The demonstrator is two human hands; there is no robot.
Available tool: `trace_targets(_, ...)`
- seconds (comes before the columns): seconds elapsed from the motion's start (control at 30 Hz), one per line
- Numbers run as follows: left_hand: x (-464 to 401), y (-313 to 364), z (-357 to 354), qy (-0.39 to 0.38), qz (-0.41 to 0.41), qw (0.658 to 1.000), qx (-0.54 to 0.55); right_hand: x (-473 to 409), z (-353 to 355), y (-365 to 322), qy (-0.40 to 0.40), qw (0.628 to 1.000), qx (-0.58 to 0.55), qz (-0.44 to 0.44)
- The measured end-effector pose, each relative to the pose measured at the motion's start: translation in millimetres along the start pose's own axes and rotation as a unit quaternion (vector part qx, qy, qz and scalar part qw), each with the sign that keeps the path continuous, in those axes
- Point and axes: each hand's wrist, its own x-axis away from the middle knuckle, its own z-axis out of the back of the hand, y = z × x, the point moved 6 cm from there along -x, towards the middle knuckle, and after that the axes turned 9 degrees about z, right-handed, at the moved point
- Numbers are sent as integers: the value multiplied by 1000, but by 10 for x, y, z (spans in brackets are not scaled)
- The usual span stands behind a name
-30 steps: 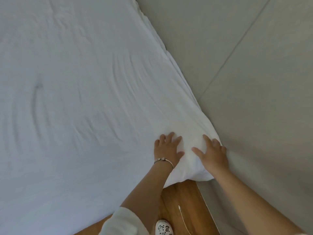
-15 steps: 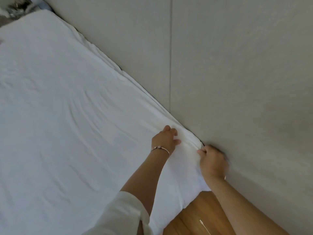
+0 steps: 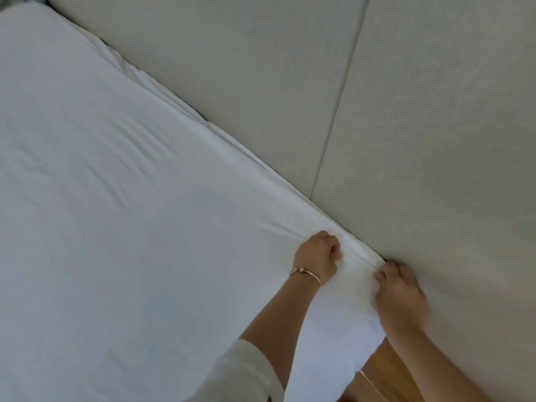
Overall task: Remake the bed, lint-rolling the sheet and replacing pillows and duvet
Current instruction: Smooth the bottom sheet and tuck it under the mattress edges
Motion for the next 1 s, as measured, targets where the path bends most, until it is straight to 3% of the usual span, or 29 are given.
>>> trace_targets(0.1,96,-29,31,-31,-44,997,47,53,90,-197,-34,997,49,-42)
trace_targets(0.2,398,-161,181,-3,-80,993,85,141,189,-660,-11,993,20,113)
trace_targets(0.27,661,-468,255,68,-56,996,32,248,78,-877,-112,961,4,253)
trace_targets(0.33,951,-786,263,116,-19,989,-86,361,-93,-862,-243,909,27,338)
trace_targets(0.4,1234,-1022,218,112,28,980,-160,382,-194,-647,-317,890,31,326)
trace_targets(0.47,1491,-1128,132,83,49,976,-193,352,-201,-554,-331,891,45,308)
trace_targets(0.6,2001,-1260,-15,52,103,964,-238,464,-165,-651,-334,905,73,253)
trace_targets(0.73,2598,-1377,-161,31,222,953,-202,686,-153,-910,-287,937,84,178)
trace_targets(0.8,2916,-1436,-249,27,270,946,-176,870,-152,-1116,-274,938,88,190)
trace_targets(0.87,3260,-1511,-307,26,319,936,-149,1155,-183,-1384,-273,914,101,283)
trace_targets(1.0,4013,-1713,-264,34,394,914,-88,2015,-318,-1952,-342,805,129,468)
